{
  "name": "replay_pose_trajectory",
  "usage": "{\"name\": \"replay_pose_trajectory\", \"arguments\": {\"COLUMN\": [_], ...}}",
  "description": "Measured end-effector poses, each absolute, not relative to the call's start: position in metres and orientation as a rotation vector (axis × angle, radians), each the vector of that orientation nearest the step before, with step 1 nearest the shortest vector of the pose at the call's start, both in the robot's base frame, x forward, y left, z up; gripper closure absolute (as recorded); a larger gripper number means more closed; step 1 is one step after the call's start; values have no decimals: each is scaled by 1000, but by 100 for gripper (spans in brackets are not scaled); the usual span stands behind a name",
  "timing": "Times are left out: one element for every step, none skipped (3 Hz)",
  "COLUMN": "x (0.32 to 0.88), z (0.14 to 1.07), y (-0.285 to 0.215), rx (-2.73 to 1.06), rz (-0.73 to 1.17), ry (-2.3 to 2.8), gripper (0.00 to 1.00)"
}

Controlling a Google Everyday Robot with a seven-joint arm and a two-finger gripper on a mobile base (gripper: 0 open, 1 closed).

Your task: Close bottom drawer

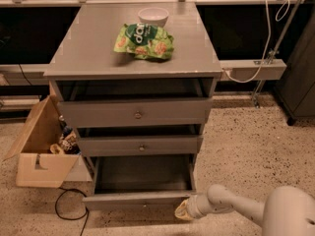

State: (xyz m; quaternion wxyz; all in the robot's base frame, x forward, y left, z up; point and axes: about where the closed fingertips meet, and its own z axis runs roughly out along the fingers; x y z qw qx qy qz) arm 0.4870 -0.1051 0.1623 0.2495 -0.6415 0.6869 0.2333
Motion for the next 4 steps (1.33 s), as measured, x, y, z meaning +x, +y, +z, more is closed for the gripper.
{"name": "replay_pose_trajectory", "arguments": {"x": [525, 539, 555, 574], "z": [164, 157, 157, 159], "y": [-94, -91, -88, -82], "rx": [-1618, -1572, -1523, -1467], "rz": [514, 477, 439, 434], "ry": [1822, 1836, 1841, 1831], "gripper": [99, 100, 100, 100]}}
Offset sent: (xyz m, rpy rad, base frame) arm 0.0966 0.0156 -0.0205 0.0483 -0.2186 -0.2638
